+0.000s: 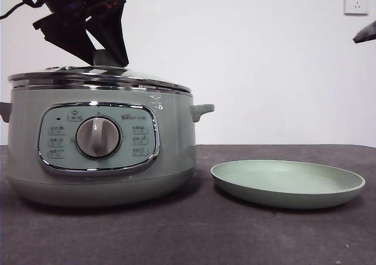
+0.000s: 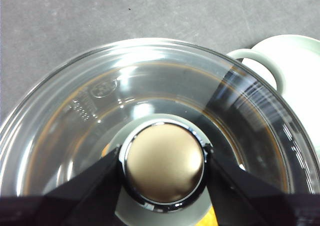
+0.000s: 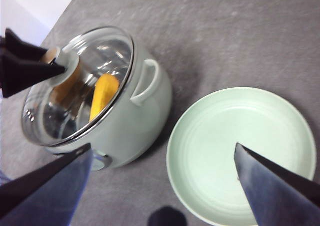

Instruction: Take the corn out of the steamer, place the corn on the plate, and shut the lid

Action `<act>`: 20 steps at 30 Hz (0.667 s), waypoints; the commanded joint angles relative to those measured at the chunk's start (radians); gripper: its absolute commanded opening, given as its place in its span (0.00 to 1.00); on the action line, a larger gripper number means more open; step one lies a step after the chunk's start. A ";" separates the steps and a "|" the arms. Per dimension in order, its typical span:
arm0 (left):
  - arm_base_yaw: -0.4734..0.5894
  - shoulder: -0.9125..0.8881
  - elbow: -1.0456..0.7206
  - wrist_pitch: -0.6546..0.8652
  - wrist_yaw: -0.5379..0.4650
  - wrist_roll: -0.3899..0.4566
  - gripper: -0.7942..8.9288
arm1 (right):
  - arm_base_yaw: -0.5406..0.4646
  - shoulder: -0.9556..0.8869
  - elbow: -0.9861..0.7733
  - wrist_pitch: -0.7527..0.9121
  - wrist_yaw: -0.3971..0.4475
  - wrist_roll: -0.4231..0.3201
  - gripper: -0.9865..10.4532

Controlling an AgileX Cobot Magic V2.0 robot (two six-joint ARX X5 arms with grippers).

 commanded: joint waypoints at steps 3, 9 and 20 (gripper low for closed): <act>-0.004 -0.153 0.080 0.048 -0.033 0.005 0.07 | 0.093 0.041 0.051 0.002 0.000 0.012 0.50; -0.004 -0.405 0.094 -0.001 -0.177 0.006 0.07 | 0.319 0.247 0.250 -0.002 0.065 0.013 0.50; -0.004 -0.641 0.094 -0.157 -0.345 0.006 0.07 | 0.626 0.693 0.696 -0.217 0.324 -0.108 0.49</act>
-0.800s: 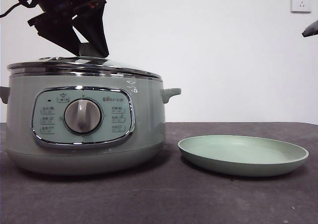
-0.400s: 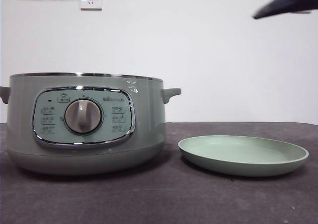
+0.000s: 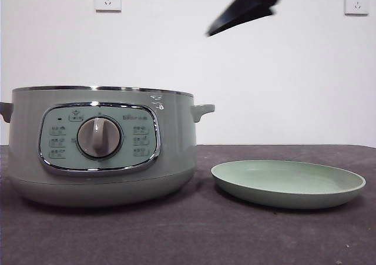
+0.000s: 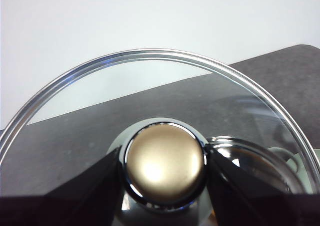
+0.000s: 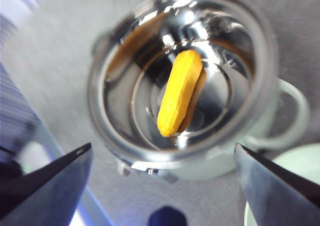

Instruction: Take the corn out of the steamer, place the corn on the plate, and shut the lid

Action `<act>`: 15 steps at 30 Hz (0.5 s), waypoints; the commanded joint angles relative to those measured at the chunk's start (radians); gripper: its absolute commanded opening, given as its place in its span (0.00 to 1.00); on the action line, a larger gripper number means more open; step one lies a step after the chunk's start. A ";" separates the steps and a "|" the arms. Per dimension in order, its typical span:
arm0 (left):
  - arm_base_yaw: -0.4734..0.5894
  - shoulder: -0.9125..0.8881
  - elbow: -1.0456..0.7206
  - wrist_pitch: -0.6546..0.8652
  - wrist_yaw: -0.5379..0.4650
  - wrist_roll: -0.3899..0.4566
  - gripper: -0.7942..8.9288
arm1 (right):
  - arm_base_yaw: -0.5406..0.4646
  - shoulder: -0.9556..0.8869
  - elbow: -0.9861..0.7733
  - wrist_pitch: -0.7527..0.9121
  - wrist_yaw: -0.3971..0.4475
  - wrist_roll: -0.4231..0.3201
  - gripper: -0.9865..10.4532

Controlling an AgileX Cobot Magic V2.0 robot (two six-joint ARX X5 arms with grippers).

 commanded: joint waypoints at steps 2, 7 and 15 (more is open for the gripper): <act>-0.003 -0.046 0.008 0.008 -0.022 0.006 0.07 | 0.062 0.143 0.160 -0.061 0.070 -0.048 0.48; -0.003 -0.068 0.008 -0.033 -0.031 0.003 0.07 | 0.137 0.324 0.365 -0.136 0.166 -0.089 0.44; -0.003 -0.068 0.008 -0.057 -0.044 -0.014 0.07 | 0.195 0.520 0.519 -0.143 0.335 -0.152 0.44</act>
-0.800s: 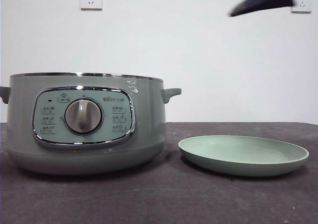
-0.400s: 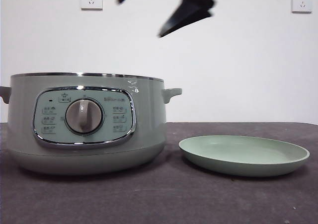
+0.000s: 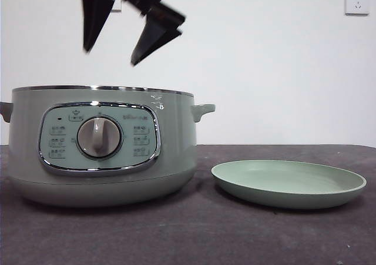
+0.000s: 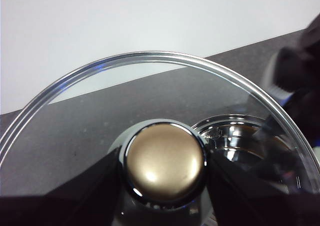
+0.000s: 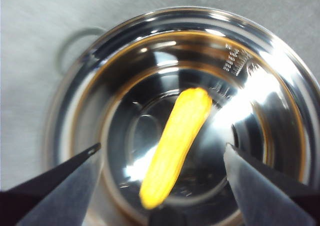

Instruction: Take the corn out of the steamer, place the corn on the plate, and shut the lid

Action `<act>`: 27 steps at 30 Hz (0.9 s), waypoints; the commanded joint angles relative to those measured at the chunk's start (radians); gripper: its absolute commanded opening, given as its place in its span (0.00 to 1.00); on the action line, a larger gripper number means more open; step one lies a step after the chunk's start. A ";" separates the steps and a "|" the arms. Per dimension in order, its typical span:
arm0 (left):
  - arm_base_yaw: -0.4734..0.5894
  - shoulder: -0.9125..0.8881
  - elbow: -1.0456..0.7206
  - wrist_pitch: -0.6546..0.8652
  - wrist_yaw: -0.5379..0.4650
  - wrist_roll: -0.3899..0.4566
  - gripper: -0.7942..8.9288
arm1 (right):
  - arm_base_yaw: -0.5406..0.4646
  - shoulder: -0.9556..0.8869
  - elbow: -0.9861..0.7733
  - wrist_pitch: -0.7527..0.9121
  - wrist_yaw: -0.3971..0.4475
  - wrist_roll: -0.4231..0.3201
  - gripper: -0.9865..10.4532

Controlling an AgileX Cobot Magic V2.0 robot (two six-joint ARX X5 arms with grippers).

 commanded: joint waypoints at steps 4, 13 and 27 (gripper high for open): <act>-0.003 -0.012 0.009 0.051 -0.004 -0.011 0.07 | 0.003 0.112 0.028 0.026 0.031 -0.031 0.44; -0.003 0.005 0.009 0.053 -0.004 -0.011 0.07 | -0.012 0.206 0.028 0.074 0.030 -0.029 0.44; -0.003 0.047 0.009 0.044 -0.003 -0.011 0.07 | -0.028 0.275 0.028 0.072 -0.030 0.005 0.17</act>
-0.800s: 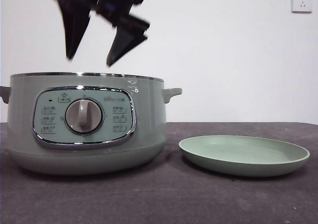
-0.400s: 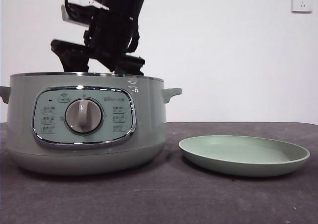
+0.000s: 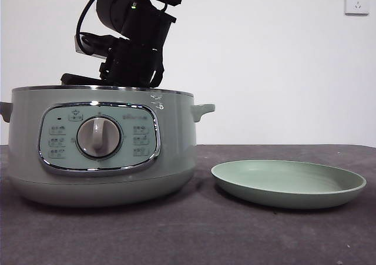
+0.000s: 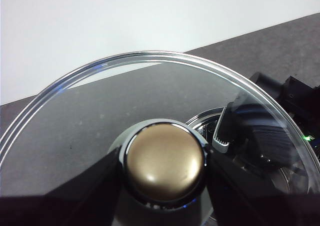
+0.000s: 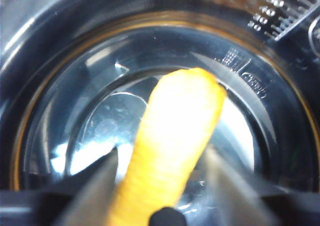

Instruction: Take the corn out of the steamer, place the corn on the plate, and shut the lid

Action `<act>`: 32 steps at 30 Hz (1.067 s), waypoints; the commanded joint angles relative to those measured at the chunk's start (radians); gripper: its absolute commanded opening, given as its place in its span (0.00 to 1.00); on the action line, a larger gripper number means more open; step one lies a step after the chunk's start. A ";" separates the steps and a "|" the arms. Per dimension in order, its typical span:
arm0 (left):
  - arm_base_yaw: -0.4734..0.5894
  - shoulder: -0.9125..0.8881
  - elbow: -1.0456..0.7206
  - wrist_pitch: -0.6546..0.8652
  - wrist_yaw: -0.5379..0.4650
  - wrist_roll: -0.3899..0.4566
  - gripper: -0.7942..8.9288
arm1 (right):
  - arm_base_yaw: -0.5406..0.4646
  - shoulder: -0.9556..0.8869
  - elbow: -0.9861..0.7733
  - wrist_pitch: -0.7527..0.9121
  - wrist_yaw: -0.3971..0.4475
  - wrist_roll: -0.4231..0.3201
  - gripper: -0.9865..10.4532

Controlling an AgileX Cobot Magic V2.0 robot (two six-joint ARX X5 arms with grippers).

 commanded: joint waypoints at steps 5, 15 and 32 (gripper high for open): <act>-0.003 0.002 0.009 0.022 -0.006 -0.003 0.07 | 0.009 0.006 0.002 0.003 0.002 0.024 0.07; -0.003 0.011 0.009 0.028 -0.004 -0.003 0.07 | -0.007 -0.211 0.002 -0.151 0.008 0.049 0.08; -0.003 0.163 0.009 0.161 0.222 -0.008 0.07 | -0.199 -0.481 -0.001 -0.582 0.167 0.098 0.08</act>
